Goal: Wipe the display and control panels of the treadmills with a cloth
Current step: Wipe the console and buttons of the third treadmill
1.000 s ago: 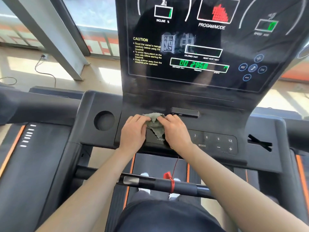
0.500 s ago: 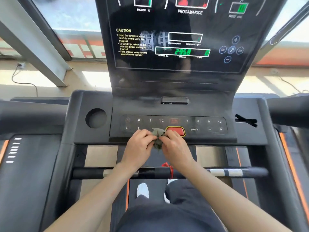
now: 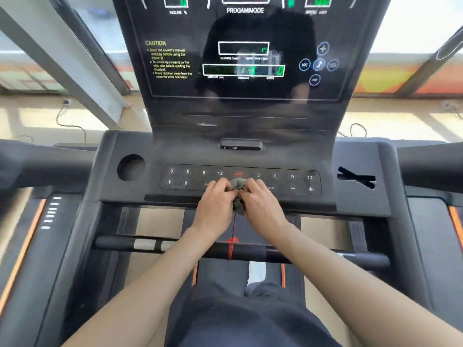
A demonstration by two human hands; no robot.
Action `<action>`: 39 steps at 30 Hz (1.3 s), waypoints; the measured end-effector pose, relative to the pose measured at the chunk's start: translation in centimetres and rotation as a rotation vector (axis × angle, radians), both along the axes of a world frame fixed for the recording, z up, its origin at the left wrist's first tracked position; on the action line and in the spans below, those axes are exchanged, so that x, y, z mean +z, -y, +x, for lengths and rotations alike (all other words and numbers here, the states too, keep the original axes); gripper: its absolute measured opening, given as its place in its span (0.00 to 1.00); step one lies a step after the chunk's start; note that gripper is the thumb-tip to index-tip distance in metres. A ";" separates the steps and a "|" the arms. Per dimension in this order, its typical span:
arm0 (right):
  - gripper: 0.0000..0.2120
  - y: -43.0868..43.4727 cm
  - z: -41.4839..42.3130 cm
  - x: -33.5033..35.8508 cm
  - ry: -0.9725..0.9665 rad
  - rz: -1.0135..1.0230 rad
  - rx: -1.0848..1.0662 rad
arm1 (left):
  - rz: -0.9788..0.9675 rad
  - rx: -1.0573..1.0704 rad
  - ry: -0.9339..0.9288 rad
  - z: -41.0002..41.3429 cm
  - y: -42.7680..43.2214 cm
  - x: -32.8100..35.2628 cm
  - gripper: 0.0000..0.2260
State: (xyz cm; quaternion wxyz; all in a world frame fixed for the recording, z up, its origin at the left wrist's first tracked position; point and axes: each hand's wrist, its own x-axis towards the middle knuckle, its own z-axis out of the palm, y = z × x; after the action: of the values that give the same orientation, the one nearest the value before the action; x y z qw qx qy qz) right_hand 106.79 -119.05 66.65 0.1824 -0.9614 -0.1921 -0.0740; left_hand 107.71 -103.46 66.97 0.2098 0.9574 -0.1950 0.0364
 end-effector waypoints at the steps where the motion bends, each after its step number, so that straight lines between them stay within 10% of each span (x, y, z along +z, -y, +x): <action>1: 0.15 0.3 0.0 0.2 0.008 0.008 0.010 | 0.012 0.004 0.007 0.0 0.4 0.1 0.05; 14: 0.09 9.9 -4.9 -0.1 0.069 -0.075 -0.394 | -0.188 -0.276 0.048 -3.6 7.1 -1.1 0.17; 22: 0.15 10.8 -5.7 1.2 -0.046 -0.087 -0.737 | -0.080 -0.069 0.263 -1.6 0.3 -2.5 0.15; 39: 0.20 1.1 -4.5 -0.2 -0.002 -0.151 -0.290 | -0.011 -0.225 0.326 -2.0 -3.9 -6.5 0.24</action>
State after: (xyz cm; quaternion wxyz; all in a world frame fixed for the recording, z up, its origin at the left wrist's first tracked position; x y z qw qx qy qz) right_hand 102.32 -120.16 66.43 0.0975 -0.9901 -0.0562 -0.0840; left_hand 105.73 -99.54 60.43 0.1834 0.9098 -0.3318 0.1686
